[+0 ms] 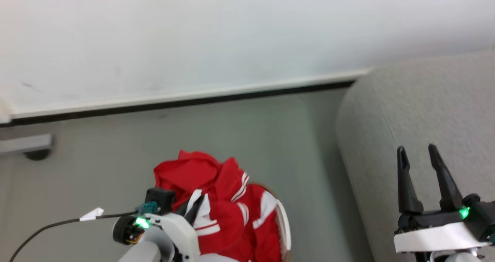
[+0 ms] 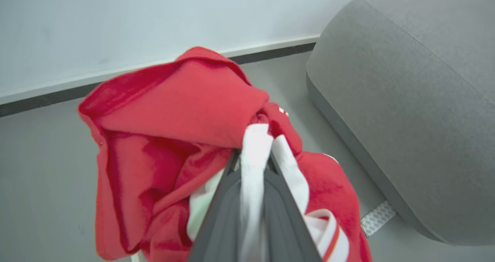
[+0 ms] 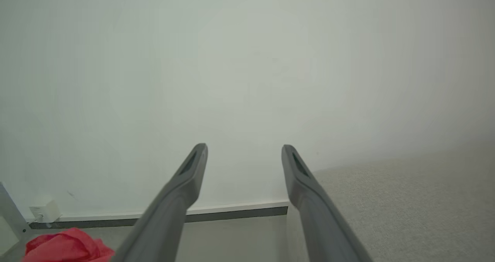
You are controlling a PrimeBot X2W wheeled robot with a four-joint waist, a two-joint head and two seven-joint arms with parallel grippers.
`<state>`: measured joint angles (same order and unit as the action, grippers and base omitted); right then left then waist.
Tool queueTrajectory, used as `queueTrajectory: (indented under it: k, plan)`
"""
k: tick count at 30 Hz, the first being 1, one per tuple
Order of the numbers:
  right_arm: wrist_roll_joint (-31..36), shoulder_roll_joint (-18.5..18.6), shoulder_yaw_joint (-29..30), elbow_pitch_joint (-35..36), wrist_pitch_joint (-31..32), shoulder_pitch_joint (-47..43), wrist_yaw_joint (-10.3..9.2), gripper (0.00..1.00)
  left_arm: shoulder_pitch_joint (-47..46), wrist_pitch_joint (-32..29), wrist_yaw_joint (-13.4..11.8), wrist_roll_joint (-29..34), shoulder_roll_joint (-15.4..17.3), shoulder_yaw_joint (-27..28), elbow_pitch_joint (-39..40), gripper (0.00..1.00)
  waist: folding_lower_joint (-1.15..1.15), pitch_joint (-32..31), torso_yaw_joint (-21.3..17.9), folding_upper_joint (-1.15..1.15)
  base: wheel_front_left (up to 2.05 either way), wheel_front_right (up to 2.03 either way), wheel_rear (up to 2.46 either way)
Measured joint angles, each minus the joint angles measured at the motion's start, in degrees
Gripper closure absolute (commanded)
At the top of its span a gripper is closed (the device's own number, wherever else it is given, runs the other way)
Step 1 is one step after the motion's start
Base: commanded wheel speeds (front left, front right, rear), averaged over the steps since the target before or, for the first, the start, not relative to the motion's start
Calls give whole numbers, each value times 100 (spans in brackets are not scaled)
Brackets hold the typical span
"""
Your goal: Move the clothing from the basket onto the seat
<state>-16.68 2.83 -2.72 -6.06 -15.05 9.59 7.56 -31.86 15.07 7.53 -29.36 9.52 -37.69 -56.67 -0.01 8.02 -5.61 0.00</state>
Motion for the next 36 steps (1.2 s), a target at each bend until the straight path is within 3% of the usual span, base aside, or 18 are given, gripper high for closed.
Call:
queueTrajectory:
  k: [7,18,30,36]
  plan:
    - [-2,-3,-160,-114,0,-251,0,0,199,3,-63,176,-11,420,1477,100,0,-506,575,0,0,0,0]
    - [-386,-1,-656,-149,0,-378,-1,0,341,5,-205,247,-81,828,3139,100,0,-865,931,0,0,0,0]
    - [-348,-1,-868,-213,0,-378,-1,0,589,-157,-408,246,51,829,3762,100,1,-847,959,0,0,0,0]
    - [-290,33,-1269,-396,0,-276,-1,0,628,-238,-455,200,75,799,3844,100,1,-812,955,0,0,0,0]
